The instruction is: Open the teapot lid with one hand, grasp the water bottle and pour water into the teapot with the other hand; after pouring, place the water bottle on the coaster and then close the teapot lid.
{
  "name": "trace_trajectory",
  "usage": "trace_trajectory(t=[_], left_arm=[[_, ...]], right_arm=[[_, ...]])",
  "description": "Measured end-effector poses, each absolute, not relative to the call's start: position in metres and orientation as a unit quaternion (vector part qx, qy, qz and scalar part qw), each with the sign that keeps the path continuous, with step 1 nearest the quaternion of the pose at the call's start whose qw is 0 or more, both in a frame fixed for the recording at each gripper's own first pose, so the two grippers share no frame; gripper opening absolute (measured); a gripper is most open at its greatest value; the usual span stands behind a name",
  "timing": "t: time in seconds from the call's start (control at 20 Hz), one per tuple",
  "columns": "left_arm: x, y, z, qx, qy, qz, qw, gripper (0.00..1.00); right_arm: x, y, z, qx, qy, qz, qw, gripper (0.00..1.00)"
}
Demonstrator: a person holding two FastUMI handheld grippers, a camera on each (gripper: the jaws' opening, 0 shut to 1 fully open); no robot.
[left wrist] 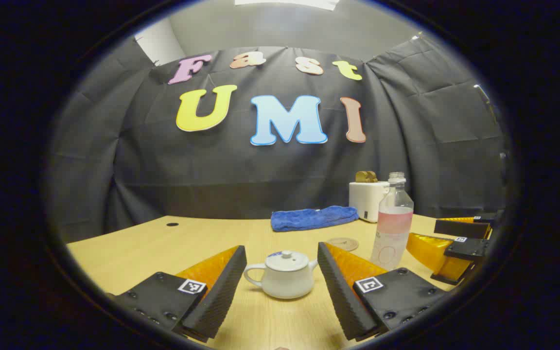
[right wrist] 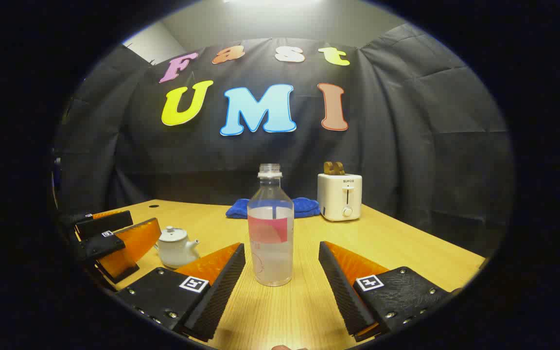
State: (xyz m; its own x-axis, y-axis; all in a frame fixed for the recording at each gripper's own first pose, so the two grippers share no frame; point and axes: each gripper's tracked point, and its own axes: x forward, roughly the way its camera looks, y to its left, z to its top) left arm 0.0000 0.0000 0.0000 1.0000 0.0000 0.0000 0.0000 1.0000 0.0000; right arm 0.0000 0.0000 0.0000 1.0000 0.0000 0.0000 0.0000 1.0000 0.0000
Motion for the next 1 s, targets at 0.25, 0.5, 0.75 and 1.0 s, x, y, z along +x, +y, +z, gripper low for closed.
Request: trace_trajectory(t=[0.25, 0.5, 0.75, 1.0], left_arm=[[0.003, -0.011, 0.002, 0.0, -0.005, 0.004, 1.0, 0.96], [0.003, -0.018, 0.001, 0.0, -0.004, 0.006, 1.0, 0.98], [0.005, -0.018, 0.0, 0.001, -0.004, 0.008, 1.0, 0.98], [0.007, -0.018, 0.0, 0.001, -0.005, 0.009, 1.0, 0.99]], right_arm=[[0.002, 0.002, 0.003, 0.0, -0.018, 0.01, 1.0, 0.95], [0.004, 0.002, 0.002, 0.0, -0.016, 0.013, 1.0, 0.95], [0.005, 0.005, 0.002, 0.0, -0.016, 0.023, 1.0, 0.95], [0.005, 0.004, 0.001, 0.0, -0.016, 0.021, 1.0, 0.95]])
